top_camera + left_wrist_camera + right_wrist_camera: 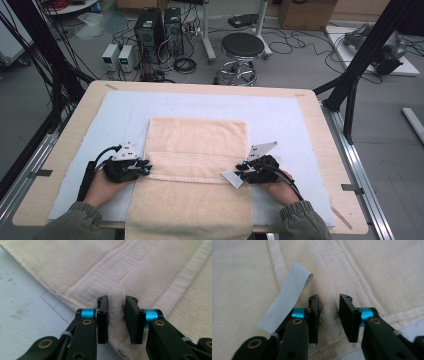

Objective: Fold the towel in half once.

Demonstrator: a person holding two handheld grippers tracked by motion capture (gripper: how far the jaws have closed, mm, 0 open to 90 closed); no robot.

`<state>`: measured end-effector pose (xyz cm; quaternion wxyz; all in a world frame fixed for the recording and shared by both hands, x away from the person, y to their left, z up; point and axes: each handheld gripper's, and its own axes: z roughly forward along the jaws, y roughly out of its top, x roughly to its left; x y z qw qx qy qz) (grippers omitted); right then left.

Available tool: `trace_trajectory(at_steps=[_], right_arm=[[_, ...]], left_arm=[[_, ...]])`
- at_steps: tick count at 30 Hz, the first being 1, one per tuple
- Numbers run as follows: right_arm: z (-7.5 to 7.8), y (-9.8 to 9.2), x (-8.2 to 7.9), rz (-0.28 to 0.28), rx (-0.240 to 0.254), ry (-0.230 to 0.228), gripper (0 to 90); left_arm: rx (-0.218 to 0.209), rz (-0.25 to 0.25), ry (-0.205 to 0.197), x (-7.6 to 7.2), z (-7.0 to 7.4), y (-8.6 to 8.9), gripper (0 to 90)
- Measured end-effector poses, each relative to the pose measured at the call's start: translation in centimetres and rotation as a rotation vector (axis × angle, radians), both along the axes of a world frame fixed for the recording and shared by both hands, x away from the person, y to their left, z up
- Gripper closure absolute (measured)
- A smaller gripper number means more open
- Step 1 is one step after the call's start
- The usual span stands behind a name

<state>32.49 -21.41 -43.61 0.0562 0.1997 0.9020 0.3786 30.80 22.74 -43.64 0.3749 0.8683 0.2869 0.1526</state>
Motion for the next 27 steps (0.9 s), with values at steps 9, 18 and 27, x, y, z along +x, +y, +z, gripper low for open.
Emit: trace_trajectory(at_steps=[9,18,27], right_arm=[[0.9,-0.1,0.1,0.011,0.008,-0.017,83.8],[5.1,-0.9,-0.7,0.022,0.082,-0.084,83.9],[9.0,-2.5,-8.1,0.210,0.171,-0.010,69.6]], left_arm=[[-0.015,0.024,-0.014,-0.2,1.1,-0.1,84.7],[-0.088,0.007,-0.113,-2.7,6.5,0.7,85.3],[-0.139,-0.174,-0.038,-12.1,8.8,1.9,77.3]])
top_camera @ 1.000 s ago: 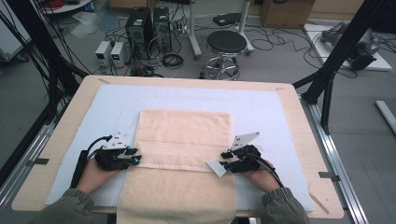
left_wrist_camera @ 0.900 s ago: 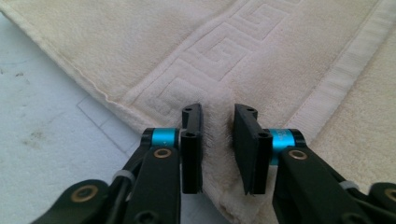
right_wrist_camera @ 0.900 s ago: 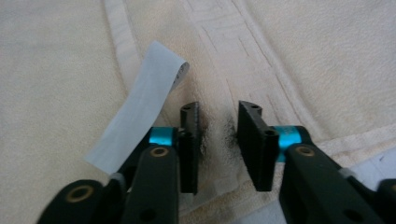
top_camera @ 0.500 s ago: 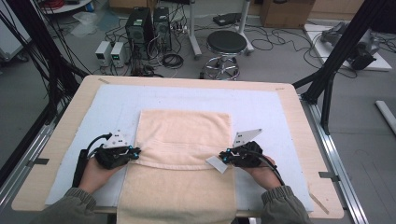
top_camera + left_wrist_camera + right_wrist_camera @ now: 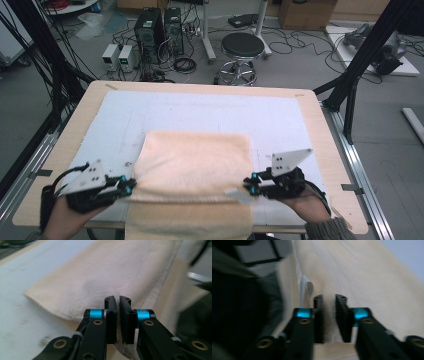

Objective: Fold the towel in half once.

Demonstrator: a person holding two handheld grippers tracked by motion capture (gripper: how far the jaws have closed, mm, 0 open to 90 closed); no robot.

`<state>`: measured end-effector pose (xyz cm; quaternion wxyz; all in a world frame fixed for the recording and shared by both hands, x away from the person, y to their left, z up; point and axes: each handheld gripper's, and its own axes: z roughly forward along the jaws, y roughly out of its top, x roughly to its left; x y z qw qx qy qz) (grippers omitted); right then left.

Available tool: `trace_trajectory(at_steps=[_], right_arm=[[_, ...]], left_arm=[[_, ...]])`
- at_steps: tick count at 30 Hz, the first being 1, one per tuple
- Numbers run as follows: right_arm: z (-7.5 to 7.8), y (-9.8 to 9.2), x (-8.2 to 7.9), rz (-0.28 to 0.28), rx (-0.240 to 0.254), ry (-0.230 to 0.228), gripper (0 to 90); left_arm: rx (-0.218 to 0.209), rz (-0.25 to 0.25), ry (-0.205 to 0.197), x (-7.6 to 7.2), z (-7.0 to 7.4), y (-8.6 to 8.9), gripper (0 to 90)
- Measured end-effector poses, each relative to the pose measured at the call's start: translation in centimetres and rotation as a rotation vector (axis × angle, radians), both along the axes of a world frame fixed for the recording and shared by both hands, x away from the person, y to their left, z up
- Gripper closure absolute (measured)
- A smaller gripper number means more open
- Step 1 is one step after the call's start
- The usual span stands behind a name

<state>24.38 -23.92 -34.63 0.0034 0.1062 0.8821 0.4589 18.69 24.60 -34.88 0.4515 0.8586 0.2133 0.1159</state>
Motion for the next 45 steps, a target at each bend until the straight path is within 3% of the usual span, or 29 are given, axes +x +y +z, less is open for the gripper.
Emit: trace_trajectory(at_steps=[2,5,7,10,14,19,21,25,29,31,34,37,43,45], right_arm=[[0.0,-0.4,-0.9,-0.011,-0.016,-0.007,60.8],[-0.8,-0.7,0.1,-0.062,-0.015,0.005,56.8],[-1.5,-0.5,1.2,-0.099,-0.012,0.012,52.4],[-2.2,0.0,2.8,-0.145,-0.028,-0.020,49.7],[-3.1,0.4,5.7,-0.237,-0.053,-0.038,45.5],[-4.2,0.5,9.5,-0.319,-0.095,-0.033,43.1],[-4.5,0.5,10.9,-0.351,-0.094,-0.033,42.6],[-5.2,0.5,13.2,-0.402,-0.096,-0.020,41.3],[-6.5,0.9,15.2,-0.435,-0.122,0.003,39.3],[-7.0,1.1,16.1,-0.441,-0.127,0.018,38.0],[-7.3,1.4,17.2,-0.444,-0.130,0.019,37.4],[-8.0,1.2,18.0,-0.454,-0.144,0.043,37.0],[-9.2,1.3,18.7,-0.420,-0.146,0.102,38.1],[-9.2,1.4,18.7,-0.407,-0.146,0.096,46.1]], left_arm=[[0.009,0.014,0.003,-0.4,-0.4,0.1,66.7],[0.006,0.058,0.012,0.7,-1.6,0.3,61.7],[0.017,0.078,0.001,1.9,-2.5,0.2,59.8],[0.041,0.120,-0.015,3.9,-3.6,0.1,55.6],[-0.002,0.193,-0.021,6.8,-4.7,0.0,51.6],[-0.002,0.250,-0.043,10.4,-4.9,-0.7,49.2],[0.013,0.292,-0.066,11.9,-4.9,-1.0,48.6],[0.033,0.375,-0.074,14.9,-5.4,-1.3,47.3],[0.031,0.441,-0.014,17.7,-6.6,-1.3,48.9],[0.030,0.446,0.043,18.9,-7.2,-1.4,52.2],[0.035,0.454,0.087,20.2,-7.8,-1.6,49.9],[0.028,0.455,0.080,20.9,-7.9,-1.6,47.3],[0.052,0.441,0.123,22.0,-8.7,-1.6,43.2],[0.057,0.437,0.143,22.1,-9.1,-1.6,44.7]])
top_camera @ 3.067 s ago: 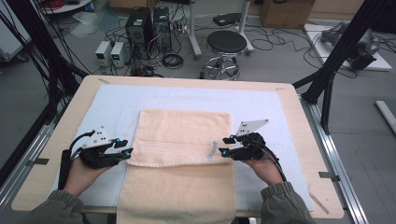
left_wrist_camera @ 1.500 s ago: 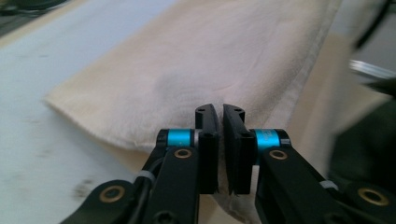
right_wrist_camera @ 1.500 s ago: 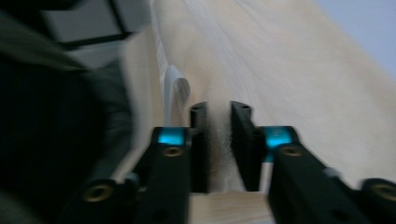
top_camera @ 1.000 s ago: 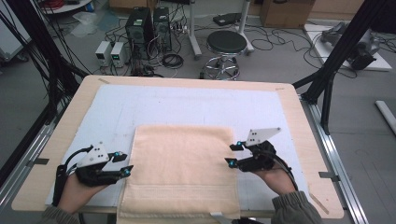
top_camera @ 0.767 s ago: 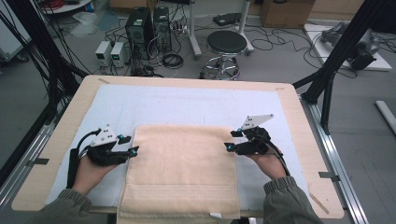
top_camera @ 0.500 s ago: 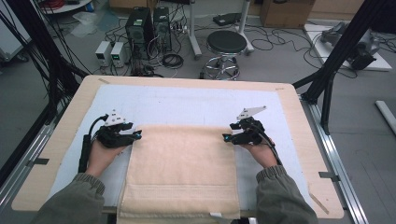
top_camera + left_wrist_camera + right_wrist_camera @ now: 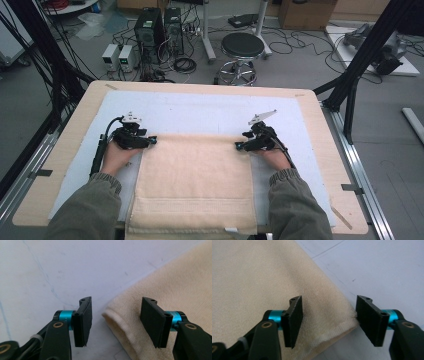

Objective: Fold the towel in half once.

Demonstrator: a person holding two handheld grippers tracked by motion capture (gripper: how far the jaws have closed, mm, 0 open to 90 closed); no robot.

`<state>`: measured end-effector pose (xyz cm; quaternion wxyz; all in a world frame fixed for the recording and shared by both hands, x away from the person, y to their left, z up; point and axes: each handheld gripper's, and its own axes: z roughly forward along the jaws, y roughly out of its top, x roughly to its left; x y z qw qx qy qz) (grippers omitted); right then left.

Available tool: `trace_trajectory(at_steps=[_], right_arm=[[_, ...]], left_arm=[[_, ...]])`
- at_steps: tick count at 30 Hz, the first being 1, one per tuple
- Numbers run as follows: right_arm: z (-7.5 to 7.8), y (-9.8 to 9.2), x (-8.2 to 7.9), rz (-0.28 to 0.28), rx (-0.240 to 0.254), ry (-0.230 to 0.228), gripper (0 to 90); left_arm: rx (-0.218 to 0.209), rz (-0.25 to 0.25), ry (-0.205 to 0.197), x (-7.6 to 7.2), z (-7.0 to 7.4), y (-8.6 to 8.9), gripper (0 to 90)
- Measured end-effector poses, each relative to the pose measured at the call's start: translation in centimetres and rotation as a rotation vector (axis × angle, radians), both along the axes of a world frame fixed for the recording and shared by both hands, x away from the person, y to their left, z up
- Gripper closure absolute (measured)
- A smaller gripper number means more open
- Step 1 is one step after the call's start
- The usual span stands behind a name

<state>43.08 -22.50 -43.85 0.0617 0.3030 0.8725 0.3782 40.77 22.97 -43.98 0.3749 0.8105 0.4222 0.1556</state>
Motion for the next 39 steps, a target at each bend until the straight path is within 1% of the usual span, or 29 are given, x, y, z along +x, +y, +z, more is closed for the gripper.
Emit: trace_trajectory(at_steps=[1,2,3,4,5,6,8,9,10,11,13,15,18,21,23,24,25,26,27,28,29,30,31,33,34,36,37,38,39], right_arm=[[0.0,0.0,0.1,0.013,0.014,0.013,52.1],[0.0,0.1,0.1,0.026,0.019,0.019,61.5],[0.1,0.3,0.0,0.047,0.023,0.037,69.9],[0.2,0.5,-0.1,0.068,0.016,0.039,75.2],[0.3,0.8,-0.2,0.080,0.001,0.021,78.8],[0.4,1.0,-0.1,0.083,-0.007,0.017,80.0],[0.8,1.2,0.1,0.077,-0.021,0.016,81.1],[1.0,1.2,0.1,0.071,-0.025,-0.006,81.4],[1.3,1.2,0.2,0.064,-0.015,-0.010,81.4],[1.6,1.2,0.4,0.055,-0.018,-0.023,81.6],[2.7,1.4,0.8,0.043,-0.027,-0.055,81.9],[4.4,1.6,1.4,0.021,-0.025,-0.103,82.1],[7.5,1.7,2.6,-0.018,-0.005,-0.169,82.4],[10.4,1.9,3.7,-0.039,-0.017,-0.229,82.4],[11.8,1.9,4.4,-0.060,-0.021,-0.246,82.3],[12.4,1.9,4.8,-0.074,-0.020,-0.253,81.8],[12.7,1.8,5.2,-0.076,-0.015,-0.252,79.8],[12.8,1.8,5.4,-0.088,-0.011,-0.259,74.1],[12.7,1.7,5.5,-0.107,-0.009,-0.258,64.9],[12.3,1.6,5.6,-0.116,0.000,-0.240,59.7],[11.8,1.4,5.6,-0.113,0.008,-0.209,56.5],[11.3,1.2,5.6,-0.103,0.006,-0.200,53.1],[10.8,1.1,5.4,-0.106,-0.001,-0.173,50.3],[10.0,0.8,4.9,-0.104,0.010,-0.147,47.3],[9.7,0.7,4.7,-0.102,0.012,-0.127,41.7],[9.2,0.6,4.4,-0.091,0.008,-0.058,33.7],[9.2,0.7,4.2,-0.078,0.001,-0.038,31.4],[9.2,0.9,3.8,-0.071,-0.010,-0.040,31.4],[9.3,1.0,3.2,-0.066,-0.003,-0.068,32.1]], left_arm=[[-0.003,-0.002,0.001,0.0,0.0,0.0,46.5],[-0.015,-0.020,0.003,0.0,0.1,-0.1,53.5],[-0.013,-0.039,-0.001,-0.1,0.1,-0.2,61.3],[-0.006,-0.056,-0.005,-0.2,0.2,-0.4,69.6],[0.004,-0.059,-0.016,-0.2,0.2,-0.6,76.2],[0.015,-0.057,-0.022,-0.3,0.3,-0.7,79.9],[0.027,-0.031,-0.036,-0.1,0.5,-0.7,81.5],[0.042,-0.026,-0.030,0.2,0.7,-0.6,81.8],[0.050,-0.016,-0.037,0.4,1.0,-0.7,82.1],[0.049,-0.003,-0.044,0.8,1.5,-0.7,82.3],[0.061,0.020,-0.082,1.4,2.8,-0.9,82.7],[0.075,0.045,-0.118,2.2,4.5,-1.2,82.9],[0.078,0.072,-0.171,3.3,7.8,-1.2,83.1],[0.075,0.087,-0.234,4.4,11.1,-1.3,83.0],[0.067,0.092,-0.260,5.1,12.8,-1.4,83.0],[0.067,0.092,-0.267,5.3,13.2,-1.4,82.8],[0.076,0.090,-0.269,5.5,13.4,-1.5,81.7],[0.088,0.092,-0.267,5.6,13.3,-1.6,78.0],[0.084,0.090,-0.249,5.6,12.9,-1.5,72.4],[0.080,0.085,-0.225,5.6,12.5,-1.4,67.5],[0.083,0.081,-0.218,5.5,11.9,-1.2,65.5],[0.082,0.080,-0.211,5.3,11.4,-1.0,64.4],[0.073,0.077,-0.197,5.1,10.8,-0.8,63.5],[0.066,0.068,-0.181,4.5,9.7,-0.4,61.8],[0.060,0.067,-0.176,4.2,9.1,-0.2,61.0],[0.068,0.050,-0.163,3.6,8.4,0.1,59.3],[0.062,0.047,-0.161,3.3,8.1,0.2,57.9],[0.056,0.039,-0.162,3.0,8.0,0.3,56.8],[0.051,0.030,-0.158,2.6,7.9,0.4,55.6]])
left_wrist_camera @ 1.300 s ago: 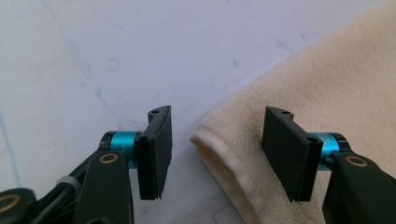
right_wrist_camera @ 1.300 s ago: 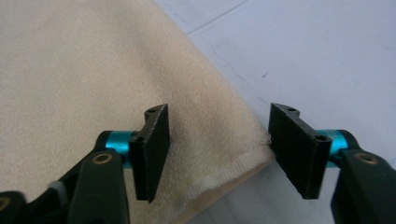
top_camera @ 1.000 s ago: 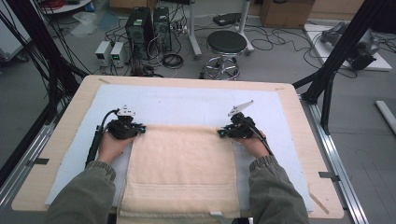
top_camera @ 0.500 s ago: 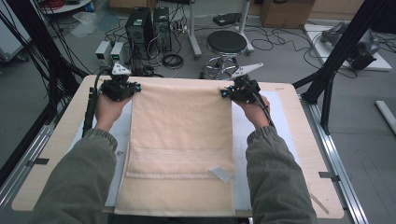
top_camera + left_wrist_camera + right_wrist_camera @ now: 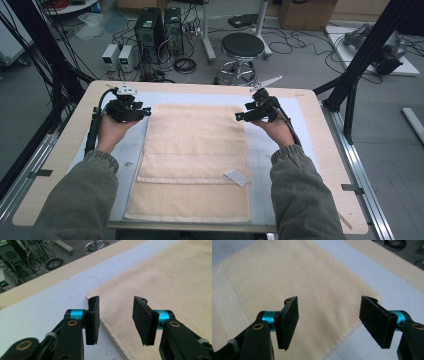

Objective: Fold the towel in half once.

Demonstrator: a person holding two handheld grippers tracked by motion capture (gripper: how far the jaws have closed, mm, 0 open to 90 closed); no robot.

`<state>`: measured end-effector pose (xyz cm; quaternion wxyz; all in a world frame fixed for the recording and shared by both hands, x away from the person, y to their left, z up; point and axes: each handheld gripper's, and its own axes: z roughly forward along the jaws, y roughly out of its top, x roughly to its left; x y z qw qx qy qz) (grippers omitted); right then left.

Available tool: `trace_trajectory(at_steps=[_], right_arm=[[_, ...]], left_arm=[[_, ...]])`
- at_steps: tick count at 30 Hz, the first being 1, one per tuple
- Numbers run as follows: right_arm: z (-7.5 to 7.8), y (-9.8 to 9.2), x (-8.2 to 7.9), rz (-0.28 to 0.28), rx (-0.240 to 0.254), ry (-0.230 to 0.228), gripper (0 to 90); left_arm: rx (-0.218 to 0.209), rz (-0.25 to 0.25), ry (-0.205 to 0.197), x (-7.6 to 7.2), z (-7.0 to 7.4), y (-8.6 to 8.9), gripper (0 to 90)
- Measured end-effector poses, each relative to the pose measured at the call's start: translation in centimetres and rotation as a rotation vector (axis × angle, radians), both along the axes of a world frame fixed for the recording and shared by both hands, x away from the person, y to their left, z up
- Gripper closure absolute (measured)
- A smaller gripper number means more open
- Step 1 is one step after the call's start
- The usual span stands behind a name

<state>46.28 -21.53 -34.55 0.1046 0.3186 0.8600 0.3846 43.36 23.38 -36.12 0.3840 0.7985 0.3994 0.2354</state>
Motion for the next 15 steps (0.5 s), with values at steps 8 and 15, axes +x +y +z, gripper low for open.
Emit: trace_trajectory(at_steps=[8,15], right_arm=[[-0.6,-0.5,-4.3,0.044,-0.001,-0.062,31.0],[-1.2,-1.7,-8.2,0.055,0.006,-0.085,29.9]], left_arm=[[-0.025,-0.071,-0.008,-4.0,-1.2,1.0,48.4],[-0.052,-0.101,-0.046,-8.1,-2.3,2.3,43.9]])
